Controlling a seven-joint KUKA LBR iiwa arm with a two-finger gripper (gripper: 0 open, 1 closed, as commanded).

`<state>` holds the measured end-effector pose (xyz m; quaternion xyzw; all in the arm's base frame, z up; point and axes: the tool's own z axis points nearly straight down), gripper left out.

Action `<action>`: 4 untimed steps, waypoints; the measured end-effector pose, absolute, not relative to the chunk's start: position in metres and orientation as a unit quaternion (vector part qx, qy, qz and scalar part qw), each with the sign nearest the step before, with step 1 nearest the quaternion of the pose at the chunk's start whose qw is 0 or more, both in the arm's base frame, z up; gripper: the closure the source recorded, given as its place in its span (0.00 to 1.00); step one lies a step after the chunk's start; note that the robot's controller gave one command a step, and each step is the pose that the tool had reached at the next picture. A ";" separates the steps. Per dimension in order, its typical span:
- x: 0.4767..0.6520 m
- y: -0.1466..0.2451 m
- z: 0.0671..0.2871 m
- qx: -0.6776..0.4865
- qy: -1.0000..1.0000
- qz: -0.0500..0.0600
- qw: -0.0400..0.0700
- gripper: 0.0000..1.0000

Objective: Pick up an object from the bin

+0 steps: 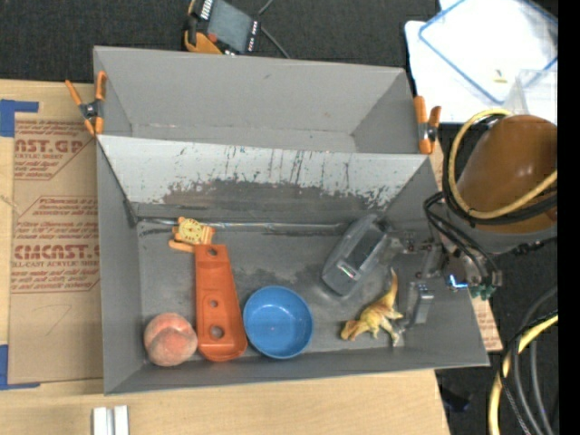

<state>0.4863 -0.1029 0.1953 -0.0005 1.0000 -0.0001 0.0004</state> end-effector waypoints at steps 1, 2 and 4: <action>0.486 -0.103 0.195 -0.001 1.000 0.000 0.000 0.00; 0.488 -0.106 0.192 -0.023 1.000 0.000 0.001 0.00; 0.499 -0.132 0.132 -0.258 0.966 0.000 0.002 0.00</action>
Offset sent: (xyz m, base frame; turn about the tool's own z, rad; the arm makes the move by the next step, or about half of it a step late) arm 0.0115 -0.0479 -0.0509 -0.4577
